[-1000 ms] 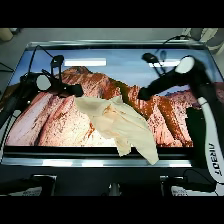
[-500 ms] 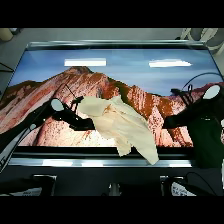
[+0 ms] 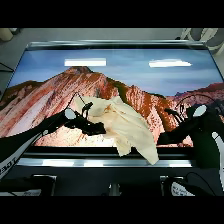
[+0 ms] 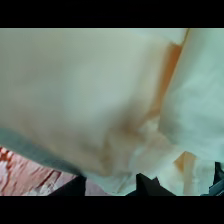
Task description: Fold the shirts.
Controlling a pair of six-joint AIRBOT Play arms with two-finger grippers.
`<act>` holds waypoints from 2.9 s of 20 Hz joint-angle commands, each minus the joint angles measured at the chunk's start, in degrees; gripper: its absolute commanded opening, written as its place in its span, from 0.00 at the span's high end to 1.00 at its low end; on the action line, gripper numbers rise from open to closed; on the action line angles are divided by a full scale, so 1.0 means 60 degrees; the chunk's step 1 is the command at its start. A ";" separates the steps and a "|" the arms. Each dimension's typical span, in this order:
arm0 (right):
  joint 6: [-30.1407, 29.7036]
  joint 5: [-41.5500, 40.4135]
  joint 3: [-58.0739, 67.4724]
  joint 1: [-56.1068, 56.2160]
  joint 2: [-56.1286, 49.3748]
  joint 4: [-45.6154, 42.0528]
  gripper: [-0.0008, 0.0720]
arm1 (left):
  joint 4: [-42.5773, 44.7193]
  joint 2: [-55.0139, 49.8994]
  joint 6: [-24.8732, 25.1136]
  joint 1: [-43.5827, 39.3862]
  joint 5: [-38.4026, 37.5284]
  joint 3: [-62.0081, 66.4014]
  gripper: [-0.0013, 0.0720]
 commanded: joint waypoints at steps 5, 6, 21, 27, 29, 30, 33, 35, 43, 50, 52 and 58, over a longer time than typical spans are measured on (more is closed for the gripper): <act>-0.0565 -0.1326 -0.1960 0.0605 0.0004 0.1570 0.07 | -0.0153 0.0044 0.0408 -0.0087 0.0474 -0.0011 0.95; -0.0557 -0.1526 -0.2080 0.0984 0.0007 0.1559 0.07 | -0.0109 0.0178 0.0408 -0.0062 0.0506 -0.0011 0.95; 0.2025 -0.3286 0.9635 0.1803 0.4656 -0.3184 0.96 | 0.2007 0.8415 0.0364 0.4838 0.3574 0.5887 0.96; 0.2058 -0.3060 0.9865 0.1803 0.5311 -0.3115 0.96 | 0.2004 0.9220 0.0007 0.5187 0.3574 0.6120 0.96; 0.2058 -0.2871 0.9865 0.1803 0.5246 -0.3115 0.96 | 0.2014 0.9209 0.0015 0.5187 0.3566 0.6120 0.96; 0.2058 -0.2630 0.9865 0.1803 0.5151 -0.3118 0.96 | 0.2055 0.9158 0.0011 0.5187 0.3523 0.6116 0.96; 0.2036 -0.0750 0.9854 0.1803 0.4313 -0.3122 0.96 | 0.3370 0.8615 -0.0379 0.5187 0.2197 0.6116 0.96; 0.1734 0.1177 0.9777 0.1803 0.3038 -0.3118 0.96 | 0.4455 0.7785 -0.1107 0.5187 0.0616 0.6065 0.96; 0.1821 -0.2178 0.7890 0.1803 -0.2616 -0.1228 0.96 | 0.5155 0.3457 -0.0933 0.5187 0.0608 0.3147 0.95; 0.2845 -0.3927 0.7890 0.1814 -0.4608 0.1326 0.96 | 0.4124 0.0448 -0.0933 0.4838 -0.0146 0.3140 0.95; 0.2798 -0.4156 0.7890 0.1810 -0.4798 0.1410 0.93 | 0.3792 0.0080 -0.0936 0.4626 -0.0331 0.3144 0.83; 0.0667 -0.0484 0.8542 0.0127 -0.3723 0.0168 0.17 | 0.4073 0.0299 -0.0284 0.6167 -0.4215 0.3599 0.15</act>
